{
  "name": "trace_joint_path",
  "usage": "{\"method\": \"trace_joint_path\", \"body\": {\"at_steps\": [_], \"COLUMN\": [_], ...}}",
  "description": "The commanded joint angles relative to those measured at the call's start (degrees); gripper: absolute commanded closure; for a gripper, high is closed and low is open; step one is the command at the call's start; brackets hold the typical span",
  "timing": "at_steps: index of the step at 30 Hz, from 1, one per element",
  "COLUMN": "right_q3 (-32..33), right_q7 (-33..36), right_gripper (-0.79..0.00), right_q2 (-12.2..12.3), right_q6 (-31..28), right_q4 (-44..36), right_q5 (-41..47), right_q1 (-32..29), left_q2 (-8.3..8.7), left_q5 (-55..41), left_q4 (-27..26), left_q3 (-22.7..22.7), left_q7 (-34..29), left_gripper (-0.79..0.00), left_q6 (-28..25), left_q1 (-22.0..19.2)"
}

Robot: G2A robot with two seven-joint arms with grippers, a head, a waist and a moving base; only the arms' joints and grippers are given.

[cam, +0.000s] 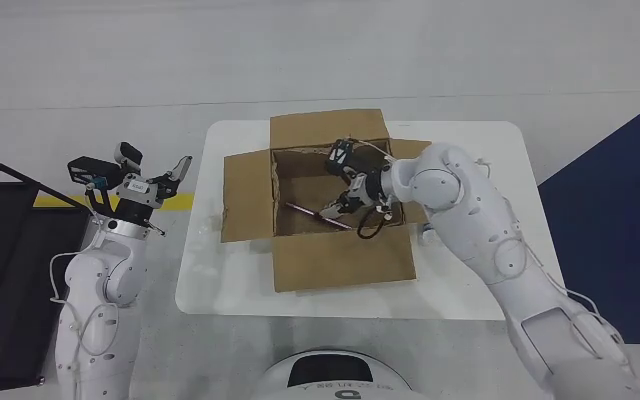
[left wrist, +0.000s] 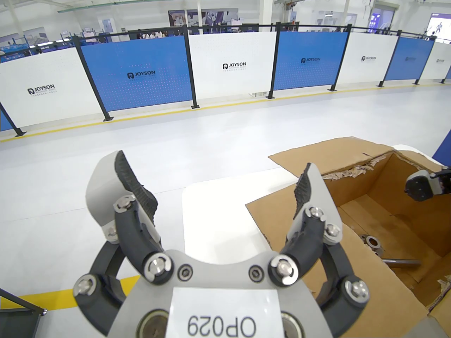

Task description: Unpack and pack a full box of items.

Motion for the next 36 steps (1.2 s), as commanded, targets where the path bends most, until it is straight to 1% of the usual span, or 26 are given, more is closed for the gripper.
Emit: {"method": "trace_joint_path", "body": {"at_steps": [1,4,6,10,13,14,15,16,17,20,21,22,23,25,27,28,31,32,34,35,36], "right_q3": [-3.5,-9.2,-12.9,-18.4,-21.1,-22.0,-22.9,-23.5,-24.2,-25.9,-26.2,-26.6,-27.0,-27.5,-28.0,-28.2,-28.6,-28.6,-28.7,-28.7,-28.7], "right_q7": [-2.8,-7.8,-9.5,-10.3,-10.1,-9.6,-9.0,-8.9,-8.6,-7.3,-7.1,-7.0,-6.8,-6.6,-6.4,-6.4,-6.6,-6.8,-7.2,-7.5,-7.8], "right_gripper": [-0.785,-0.785,-0.785,-0.785,-0.643,-0.573,-0.554,-0.579,-0.582,-0.517,-0.533,-0.523,-0.462,-0.391,-0.372,-0.348,-0.311,-0.277,-0.154,-0.043,0.000], "right_q2": [-1.1,-3.5,-5.3,-8.5,-10.5,-11.2,-11.8,-12.5,-13.1,-14.9,-15.4,-15.9,-16.4,-17.3,-18.1,-18.5,-19.5,-19.8,-20.3,-20.6,-20.7], "right_q6": [6.0,7.9,6.1,2.0,-0.1,-0.3,-0.6,-0.7,-1.0,-1.3,-1.7,-2.0,-2.3,-2.7,-2.4,-2.1,-1.4,-1.3,-1.1,-0.9,-0.9], "right_q4": [3.9,11.6,16.9,25.7,30.6,32.0,33.3,34.5,35.7,39.3,40.2,41.2,42.1,43.8,45.4,46.2,48.2,48.7,49.9,50.5,50.9], "right_q5": [-5.1,-8.7,-9.1,-8.2,-7.8,-7.8,-7.8,-7.6,-7.4,-6.6,-6.2,-6.0,-5.9,-5.6,-5.6,-5.5,-5.4,-5.4,-5.5,-5.6,-5.6], "right_q1": [3.0,7.5,10.0,14.0,15.9,16.4,16.7,17.1,17.4,18.1,18.3,18.6,18.8,19.2,19.6,19.8,20.3,20.5,20.9,21.1,21.3], "left_q2": [0.00,0.00,0.00,0.00,0.00,0.00,0.00,0.00,0.00,0.00,0.00,0.00,0.00,0.00,0.00,0.00,0.00,0.00,0.00,0.00,0.00], "left_q5": [0.0,0.0,0.0,0.0,0.0,0.0,0.0,0.0,0.0,0.0,0.0,0.0,0.0,0.0,0.0,0.0,0.0,0.0,0.0,0.0,0.0], "left_q4": [0.0,0.0,0.0,0.0,0.0,0.0,0.0,0.0,0.0,0.0,0.0,0.0,0.0,0.0,0.0,0.0,0.0,0.0,0.0,0.0,0.0], "left_q3": [0.0,0.0,0.0,0.0,0.0,0.0,0.0,0.0,0.0,0.0,0.0,0.0,0.0,0.0,0.0,0.0,0.0,0.0,0.0,0.0,0.0], "left_q7": [0.0,0.0,0.0,0.0,0.0,0.0,0.0,0.0,0.0,0.0,0.0,0.0,0.0,0.0,0.0,0.0,0.0,0.0,0.0,0.0,0.0], "left_gripper": [-0.785,-0.785,-0.785,-0.785,-0.785,-0.785,-0.785,-0.785,-0.785,-0.785,-0.785,-0.785,-0.785,-0.785,-0.785,-0.785,-0.785,-0.785,-0.785,-0.785,-0.785], "left_q6": [0.0,0.0,0.0,0.0,0.0,0.0,0.0,0.0,0.0,0.0,0.0,0.0,0.0,0.0,0.0,0.0,0.0,0.0,0.0,0.0,0.0], "left_q1": [0.0,0.0,0.0,0.0,0.0,0.0,0.0,0.0,0.0,0.0,0.0,0.0,0.0,0.0,0.0,0.0,0.0,0.0,0.0,0.0,0.0]}}
